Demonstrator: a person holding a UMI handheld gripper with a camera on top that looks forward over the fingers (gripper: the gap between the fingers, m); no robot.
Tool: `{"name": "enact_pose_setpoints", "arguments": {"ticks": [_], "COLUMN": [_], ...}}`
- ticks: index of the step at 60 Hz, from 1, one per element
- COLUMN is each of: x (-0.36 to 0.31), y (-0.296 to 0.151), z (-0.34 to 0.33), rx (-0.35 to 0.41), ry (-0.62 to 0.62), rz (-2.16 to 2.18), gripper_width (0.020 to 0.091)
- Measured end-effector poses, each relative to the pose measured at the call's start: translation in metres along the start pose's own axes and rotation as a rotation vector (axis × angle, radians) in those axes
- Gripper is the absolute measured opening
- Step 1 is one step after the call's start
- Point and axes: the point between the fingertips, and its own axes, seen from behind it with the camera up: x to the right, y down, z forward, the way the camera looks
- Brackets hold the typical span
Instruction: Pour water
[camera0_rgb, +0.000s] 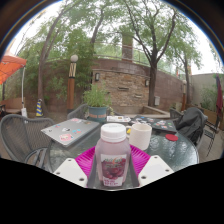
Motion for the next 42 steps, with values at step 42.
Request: {"name": "enact_pose_setpoints", "arguments": {"ticks": [42], "x": [0.010], "y": [-0.159], "z": [0.130], "rx": [-0.173], "ry": [-0.501], "rz": [1.654], "gripper_width": [0.0409]}}
